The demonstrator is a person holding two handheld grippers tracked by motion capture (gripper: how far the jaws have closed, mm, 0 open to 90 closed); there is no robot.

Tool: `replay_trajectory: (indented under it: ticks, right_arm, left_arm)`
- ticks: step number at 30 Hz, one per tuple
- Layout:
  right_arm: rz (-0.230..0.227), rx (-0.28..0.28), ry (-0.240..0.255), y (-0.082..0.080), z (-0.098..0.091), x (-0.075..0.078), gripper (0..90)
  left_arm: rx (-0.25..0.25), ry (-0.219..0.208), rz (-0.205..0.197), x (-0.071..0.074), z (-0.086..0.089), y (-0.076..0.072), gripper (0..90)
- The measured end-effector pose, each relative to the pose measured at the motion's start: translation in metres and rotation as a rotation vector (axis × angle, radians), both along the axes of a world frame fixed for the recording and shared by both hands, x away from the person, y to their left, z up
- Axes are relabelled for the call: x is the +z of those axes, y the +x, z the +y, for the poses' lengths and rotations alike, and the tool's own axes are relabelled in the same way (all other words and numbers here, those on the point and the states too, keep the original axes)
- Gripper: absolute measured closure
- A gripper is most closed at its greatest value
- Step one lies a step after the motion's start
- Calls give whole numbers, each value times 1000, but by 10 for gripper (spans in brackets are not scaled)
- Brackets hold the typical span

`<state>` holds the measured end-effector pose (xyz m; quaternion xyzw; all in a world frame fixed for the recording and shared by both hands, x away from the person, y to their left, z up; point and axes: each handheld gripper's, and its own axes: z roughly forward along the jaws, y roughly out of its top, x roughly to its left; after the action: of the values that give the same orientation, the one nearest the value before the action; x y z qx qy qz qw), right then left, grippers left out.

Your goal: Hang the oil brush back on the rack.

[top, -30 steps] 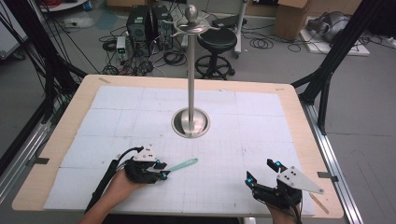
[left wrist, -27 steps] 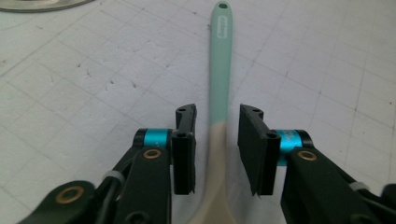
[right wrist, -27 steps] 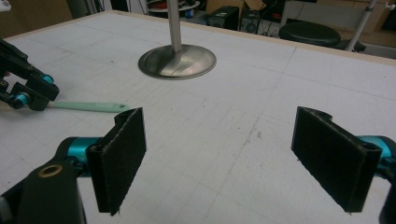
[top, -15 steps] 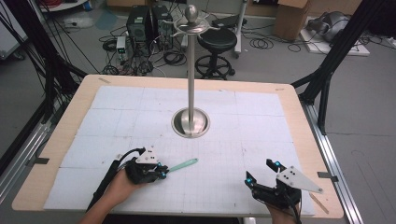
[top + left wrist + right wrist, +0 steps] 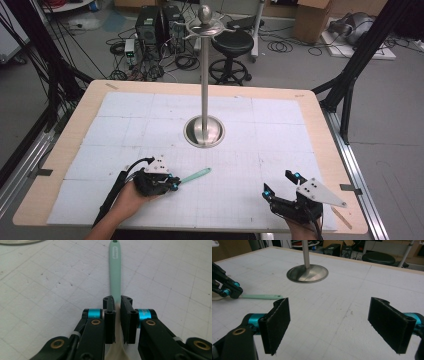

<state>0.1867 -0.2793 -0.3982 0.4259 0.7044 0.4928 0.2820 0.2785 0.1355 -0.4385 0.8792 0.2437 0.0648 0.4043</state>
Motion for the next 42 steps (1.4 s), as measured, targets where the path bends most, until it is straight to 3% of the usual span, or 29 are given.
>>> replay_trajectory:
  ticks: [9,18,22,35,41,42]
  right_arm:
    - [-1,4,16,0,0,0,167]
    - [5,20,113,3,4,2,167]
    - [-11,50,141,6,14,7,167]
    - [3,142,169,18,46,14,167]
    - [21,219,177,30,69,18,167]
    - [17,255,192,35,80,20,168]
  left_arm:
    - [23,-116,-22,13,8,-4,822]
    - [64,-249,-85,29,15,-15,821]
    - [77,-319,-115,39,19,-20,821]
    - [94,-405,-169,56,24,-31,821]
    - [85,-423,-186,60,21,-36,821]
    - [81,-425,-186,60,20,-37,821]
